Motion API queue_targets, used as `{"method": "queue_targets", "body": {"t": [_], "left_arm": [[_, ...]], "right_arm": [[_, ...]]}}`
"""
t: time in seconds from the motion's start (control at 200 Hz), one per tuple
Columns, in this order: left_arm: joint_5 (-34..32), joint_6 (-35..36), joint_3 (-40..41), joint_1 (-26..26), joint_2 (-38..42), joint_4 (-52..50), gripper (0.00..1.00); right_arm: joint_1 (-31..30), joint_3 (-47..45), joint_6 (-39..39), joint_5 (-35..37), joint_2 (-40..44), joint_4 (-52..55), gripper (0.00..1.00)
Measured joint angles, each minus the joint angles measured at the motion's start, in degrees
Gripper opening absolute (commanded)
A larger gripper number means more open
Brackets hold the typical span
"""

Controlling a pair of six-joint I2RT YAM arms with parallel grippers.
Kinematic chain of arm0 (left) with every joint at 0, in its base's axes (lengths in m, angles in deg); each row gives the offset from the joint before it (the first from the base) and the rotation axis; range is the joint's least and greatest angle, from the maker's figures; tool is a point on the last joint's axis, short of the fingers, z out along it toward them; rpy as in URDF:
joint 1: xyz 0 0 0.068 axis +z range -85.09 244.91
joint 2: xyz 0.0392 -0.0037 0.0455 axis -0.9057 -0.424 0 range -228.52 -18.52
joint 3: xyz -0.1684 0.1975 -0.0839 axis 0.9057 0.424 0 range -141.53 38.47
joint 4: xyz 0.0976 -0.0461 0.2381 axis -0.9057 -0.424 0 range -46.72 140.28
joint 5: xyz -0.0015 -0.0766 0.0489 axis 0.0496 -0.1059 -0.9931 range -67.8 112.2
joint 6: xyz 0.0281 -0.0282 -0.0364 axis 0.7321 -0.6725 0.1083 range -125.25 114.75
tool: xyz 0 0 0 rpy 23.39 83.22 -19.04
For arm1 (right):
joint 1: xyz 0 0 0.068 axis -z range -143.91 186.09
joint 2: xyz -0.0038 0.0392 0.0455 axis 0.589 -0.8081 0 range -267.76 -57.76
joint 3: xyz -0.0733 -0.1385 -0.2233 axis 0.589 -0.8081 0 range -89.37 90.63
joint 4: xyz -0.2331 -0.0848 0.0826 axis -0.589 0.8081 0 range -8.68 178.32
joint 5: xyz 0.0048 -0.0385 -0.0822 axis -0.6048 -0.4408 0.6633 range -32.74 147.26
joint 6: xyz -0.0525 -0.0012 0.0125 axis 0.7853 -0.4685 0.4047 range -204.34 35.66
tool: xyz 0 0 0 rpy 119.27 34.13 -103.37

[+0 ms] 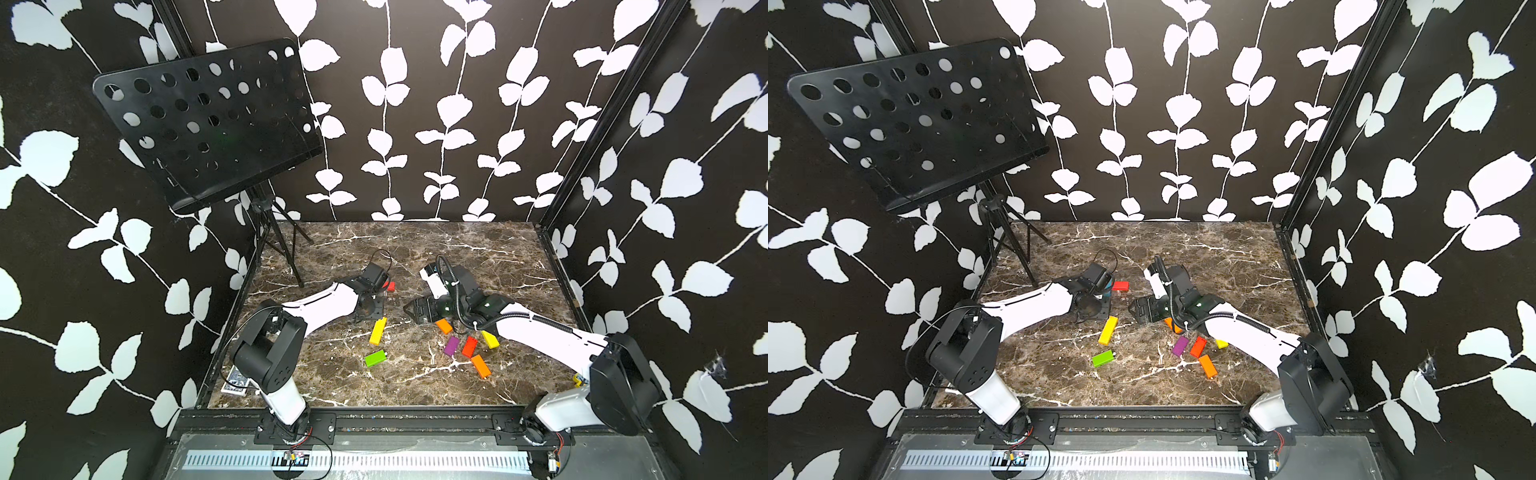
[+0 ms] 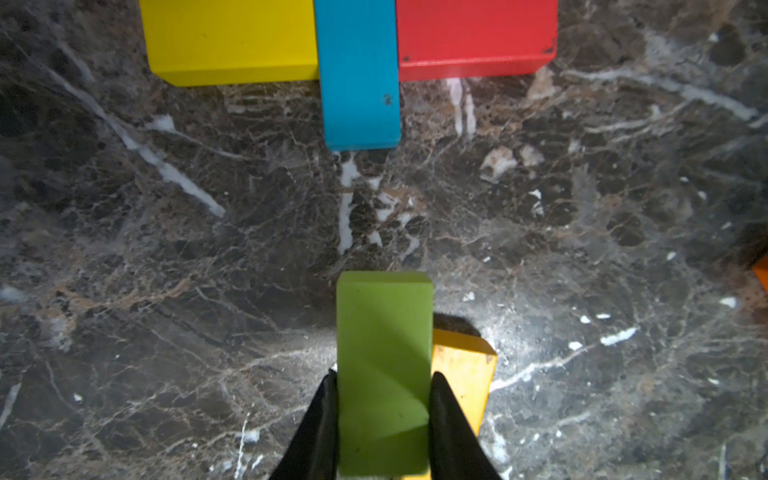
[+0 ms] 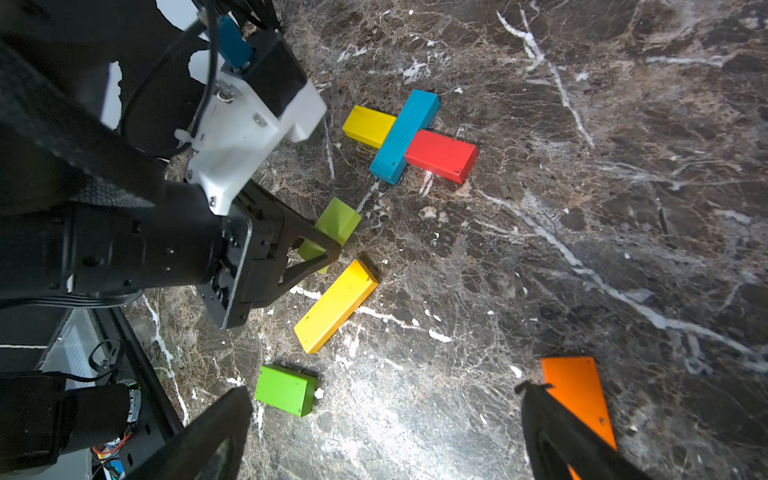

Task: Assemble the letter t with building blocks
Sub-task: Move the building block to the center of the board.

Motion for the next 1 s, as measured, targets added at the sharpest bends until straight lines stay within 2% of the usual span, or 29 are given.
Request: {"method": "queue_targets", "body": {"t": [0.29, 0.515, 0.995], "left_arm": [[0.3, 0.0, 0.0, 0.6, -1.3, 1.2, 0.19], [3.2, -0.5, 2.5, 0.6, -1.5, 4.7, 0.19], [7.3, -3.3, 2.8, -4.2, -3.4, 9.6, 0.22]], "right_arm": [[1.0, 0.0, -0.1, -0.9, -0.1, 0.0, 0.99], [1.2, -0.7, -0.5, -1.5, 0.0, -0.3, 0.99], [1.2, -1.2, -1.6, -2.1, 0.0, -1.4, 0.99]]}}
